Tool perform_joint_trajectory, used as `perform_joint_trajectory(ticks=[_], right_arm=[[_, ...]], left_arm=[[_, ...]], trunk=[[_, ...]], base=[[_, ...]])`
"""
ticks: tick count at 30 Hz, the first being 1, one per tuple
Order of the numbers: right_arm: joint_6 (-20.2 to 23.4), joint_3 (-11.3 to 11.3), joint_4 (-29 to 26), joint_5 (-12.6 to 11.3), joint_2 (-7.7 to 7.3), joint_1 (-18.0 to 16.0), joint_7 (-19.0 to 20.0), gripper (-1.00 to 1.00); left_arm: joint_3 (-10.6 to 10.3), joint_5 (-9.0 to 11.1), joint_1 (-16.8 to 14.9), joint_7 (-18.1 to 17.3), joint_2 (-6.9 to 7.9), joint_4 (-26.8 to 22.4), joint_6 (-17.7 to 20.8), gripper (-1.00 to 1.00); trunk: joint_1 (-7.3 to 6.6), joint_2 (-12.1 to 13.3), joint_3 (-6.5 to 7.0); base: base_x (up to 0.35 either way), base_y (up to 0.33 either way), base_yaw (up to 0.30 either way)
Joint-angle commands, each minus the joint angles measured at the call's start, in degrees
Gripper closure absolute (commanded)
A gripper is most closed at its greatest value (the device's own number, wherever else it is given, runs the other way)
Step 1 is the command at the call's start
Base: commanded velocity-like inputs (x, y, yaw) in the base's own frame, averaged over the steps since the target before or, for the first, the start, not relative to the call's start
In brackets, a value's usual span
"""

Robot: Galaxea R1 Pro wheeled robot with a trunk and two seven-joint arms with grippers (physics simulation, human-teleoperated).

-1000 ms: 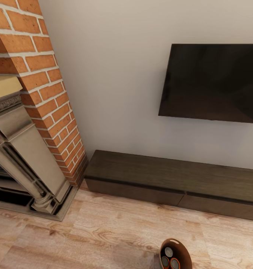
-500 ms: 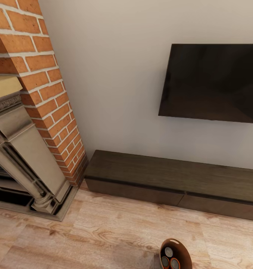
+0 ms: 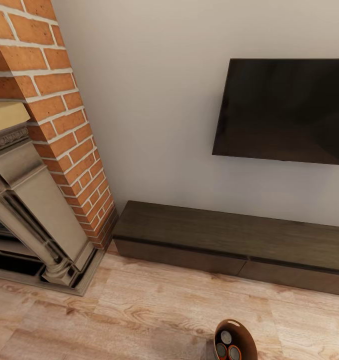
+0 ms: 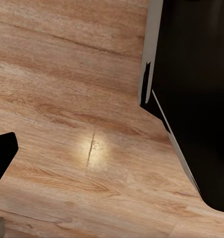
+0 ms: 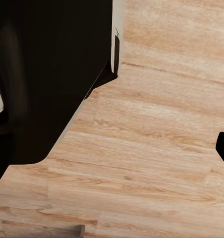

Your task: Put the three can of soda from the living room inside the tash can in the kitchen.

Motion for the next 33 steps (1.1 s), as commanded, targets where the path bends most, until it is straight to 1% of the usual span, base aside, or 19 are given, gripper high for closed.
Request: perform_joint_trajectory(ticks=[1,33], right_arm=[[0.00,0.00,0.00,0.00,0.00,0.00,0.00,-1.00],[0.00,0.00,0.00,0.00,0.00,0.01,0.00,-1.00]], left_arm=[[0.00,0.00,0.00,0.00,0.00,0.00,0.00,-1.00],[0.00,0.00,0.00,0.00,0.01,0.00,0.00,-1.00]], trunk=[[0.00,0.00,0.00],[0.00,0.00,0.00]], base=[[0.000,0.000,0.000],[0.000,0.000,0.000]])
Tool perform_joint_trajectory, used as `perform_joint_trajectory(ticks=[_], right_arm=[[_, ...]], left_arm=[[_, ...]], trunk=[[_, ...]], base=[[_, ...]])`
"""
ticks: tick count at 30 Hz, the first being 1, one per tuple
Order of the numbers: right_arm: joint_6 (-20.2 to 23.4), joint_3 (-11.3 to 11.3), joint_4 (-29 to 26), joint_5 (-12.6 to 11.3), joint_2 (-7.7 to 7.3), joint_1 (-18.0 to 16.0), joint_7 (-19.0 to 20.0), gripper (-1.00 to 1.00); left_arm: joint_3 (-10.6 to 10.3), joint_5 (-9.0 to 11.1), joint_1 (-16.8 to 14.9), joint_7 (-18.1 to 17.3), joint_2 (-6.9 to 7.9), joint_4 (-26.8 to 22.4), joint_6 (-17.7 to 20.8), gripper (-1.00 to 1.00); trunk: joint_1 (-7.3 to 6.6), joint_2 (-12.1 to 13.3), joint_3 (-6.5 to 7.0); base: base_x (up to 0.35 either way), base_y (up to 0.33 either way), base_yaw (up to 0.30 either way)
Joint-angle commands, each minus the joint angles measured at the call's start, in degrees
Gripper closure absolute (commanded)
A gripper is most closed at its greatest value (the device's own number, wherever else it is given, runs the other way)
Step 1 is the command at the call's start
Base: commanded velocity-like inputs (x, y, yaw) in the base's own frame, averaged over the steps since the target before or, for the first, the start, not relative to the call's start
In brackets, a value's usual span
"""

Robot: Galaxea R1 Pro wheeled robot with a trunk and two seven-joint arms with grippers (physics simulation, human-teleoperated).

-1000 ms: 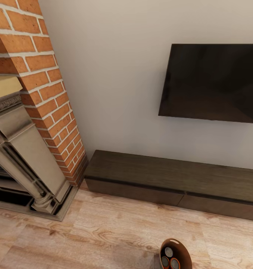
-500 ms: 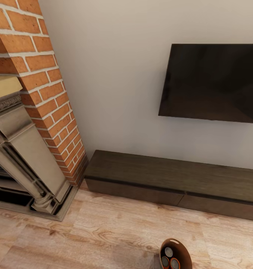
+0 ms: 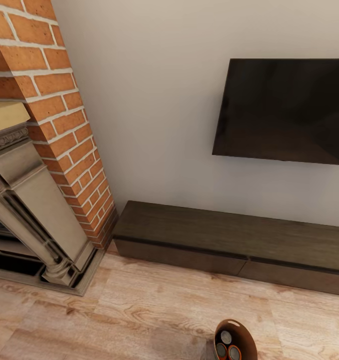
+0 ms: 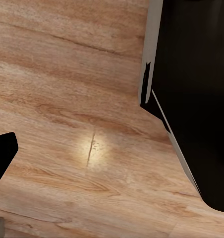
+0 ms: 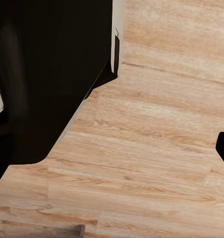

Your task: Put the three can of soda from the living room inside the tash can in the kitchen.

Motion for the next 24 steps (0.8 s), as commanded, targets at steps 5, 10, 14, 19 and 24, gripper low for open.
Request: perform_joint_trajectory(ticks=[5,10,14,19,24], right_arm=[[0.00,0.00,0.00,0.00,0.00,0.00,0.00,-1.00],[0.00,0.00,0.00,0.00,0.00,0.00,0.00,-1.00],[0.00,0.00,0.00,0.00,0.00,0.00,0.00,-1.00],[0.00,0.00,0.00,0.00,0.00,0.00,0.00,-1.00],[0.00,0.00,0.00,0.00,0.00,0.00,0.00,-1.00]], left_arm=[[0.00,0.00,0.00,0.00,-0.01,0.00,0.00,-1.00],[0.00,0.00,0.00,0.00,-0.01,0.00,0.00,-1.00],[0.00,0.00,0.00,0.00,0.00,0.00,0.00,-1.00],[0.00,0.00,0.00,0.00,0.00,0.00,0.00,-1.00],[0.00,0.00,0.00,0.00,-0.01,0.00,0.00,-1.00]], trunk=[[0.00,0.00,0.00],[0.00,0.00,0.00],[0.00,0.00,0.00],[0.00,0.00,0.00],[0.00,0.00,0.00]], base=[[0.000,0.000,0.000],[0.000,0.000,0.000],[0.000,0.000,0.000],[0.000,0.000,0.000],[0.000,0.000,0.000]])
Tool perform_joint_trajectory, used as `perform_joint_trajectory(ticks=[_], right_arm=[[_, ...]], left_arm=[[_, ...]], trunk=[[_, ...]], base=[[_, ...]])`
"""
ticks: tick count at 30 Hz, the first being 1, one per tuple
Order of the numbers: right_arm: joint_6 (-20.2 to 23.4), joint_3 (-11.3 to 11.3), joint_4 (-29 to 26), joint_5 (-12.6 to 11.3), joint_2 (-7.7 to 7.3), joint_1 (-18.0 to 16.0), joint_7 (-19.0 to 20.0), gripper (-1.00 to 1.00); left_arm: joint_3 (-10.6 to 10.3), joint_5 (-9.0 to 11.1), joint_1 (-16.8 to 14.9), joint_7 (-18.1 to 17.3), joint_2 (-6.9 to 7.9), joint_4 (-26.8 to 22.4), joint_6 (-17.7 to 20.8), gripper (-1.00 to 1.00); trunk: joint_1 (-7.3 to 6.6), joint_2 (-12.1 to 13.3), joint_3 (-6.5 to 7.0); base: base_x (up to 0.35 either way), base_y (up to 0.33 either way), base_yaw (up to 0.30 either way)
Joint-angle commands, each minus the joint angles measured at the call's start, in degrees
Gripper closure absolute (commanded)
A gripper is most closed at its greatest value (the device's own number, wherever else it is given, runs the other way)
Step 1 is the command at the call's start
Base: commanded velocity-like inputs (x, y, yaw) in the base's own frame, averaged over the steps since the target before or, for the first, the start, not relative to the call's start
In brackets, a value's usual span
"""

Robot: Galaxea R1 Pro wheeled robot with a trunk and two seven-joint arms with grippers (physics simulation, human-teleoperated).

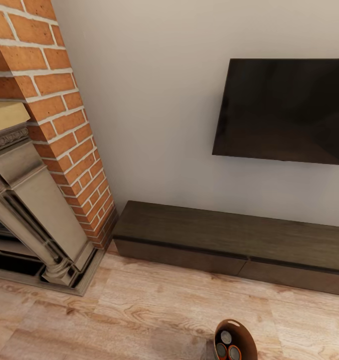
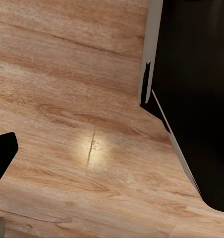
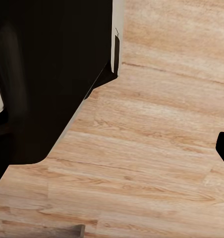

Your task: Put the three can of soda from the living room inside the tash can in the kitchen.

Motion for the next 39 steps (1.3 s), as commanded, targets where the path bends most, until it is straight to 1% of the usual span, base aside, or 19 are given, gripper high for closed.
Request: perform_joint_trajectory(ticks=[1,39], right_arm=[[0.00,0.00,0.00,0.00,0.00,0.00,0.00,-1.00],[0.00,0.00,0.00,0.00,0.00,0.00,0.00,-1.00]], left_arm=[[0.00,0.00,0.00,0.00,0.00,0.00,0.00,-1.00],[0.00,0.00,0.00,0.00,-0.01,0.00,0.00,-1.00]], trunk=[[0.00,0.00,0.00],[0.00,0.00,0.00]], base=[[0.000,0.000,0.000],[0.000,0.000,0.000]])
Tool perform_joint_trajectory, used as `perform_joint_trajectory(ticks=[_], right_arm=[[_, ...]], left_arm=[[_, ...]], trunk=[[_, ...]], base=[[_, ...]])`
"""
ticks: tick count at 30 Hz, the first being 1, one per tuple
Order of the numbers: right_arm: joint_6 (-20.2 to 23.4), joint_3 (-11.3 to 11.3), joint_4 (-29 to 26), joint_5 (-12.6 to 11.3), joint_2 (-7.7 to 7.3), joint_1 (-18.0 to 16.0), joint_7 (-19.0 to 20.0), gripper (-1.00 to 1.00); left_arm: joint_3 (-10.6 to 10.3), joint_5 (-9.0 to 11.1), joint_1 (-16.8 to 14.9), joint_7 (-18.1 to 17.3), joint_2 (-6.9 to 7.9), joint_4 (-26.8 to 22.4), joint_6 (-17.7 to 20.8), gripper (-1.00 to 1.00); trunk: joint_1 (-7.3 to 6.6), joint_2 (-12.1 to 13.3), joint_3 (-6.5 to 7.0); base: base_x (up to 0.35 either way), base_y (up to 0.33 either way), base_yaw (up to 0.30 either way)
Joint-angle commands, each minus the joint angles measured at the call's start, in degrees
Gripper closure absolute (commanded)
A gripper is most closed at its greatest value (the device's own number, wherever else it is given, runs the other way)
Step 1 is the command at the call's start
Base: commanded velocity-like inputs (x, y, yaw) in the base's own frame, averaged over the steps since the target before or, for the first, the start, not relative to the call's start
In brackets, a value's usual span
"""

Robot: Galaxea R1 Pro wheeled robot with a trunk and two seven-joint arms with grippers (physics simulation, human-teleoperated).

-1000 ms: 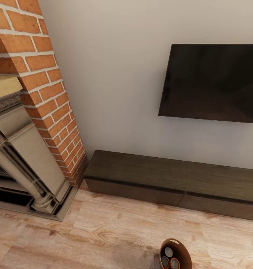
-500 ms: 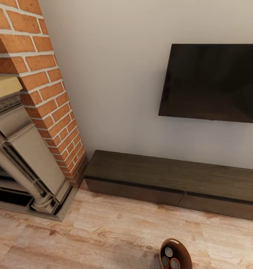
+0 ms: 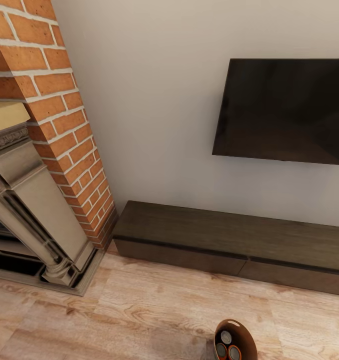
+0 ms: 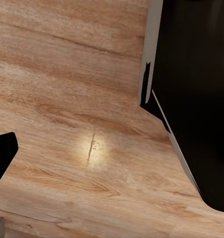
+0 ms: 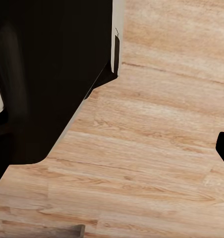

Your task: Put the three can of soda from the living room inside the tash can in the kitchen.

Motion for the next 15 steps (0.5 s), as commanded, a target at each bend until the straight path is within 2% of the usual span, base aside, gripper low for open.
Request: perform_joint_trajectory(ticks=[1,15], right_arm=[[0.00,0.00,0.00,0.00,0.00,0.00,0.00,-1.00],[0.00,0.00,0.00,0.00,0.00,0.00,0.00,-1.00]], left_arm=[[0.00,0.00,0.00,0.00,0.00,0.00,0.00,-1.00],[0.00,0.00,0.00,0.00,0.01,0.00,0.00,-1.00]], trunk=[[0.00,0.00,0.00],[0.00,0.00,0.00]], base=[[0.000,0.000,0.000],[0.000,0.000,0.000]])
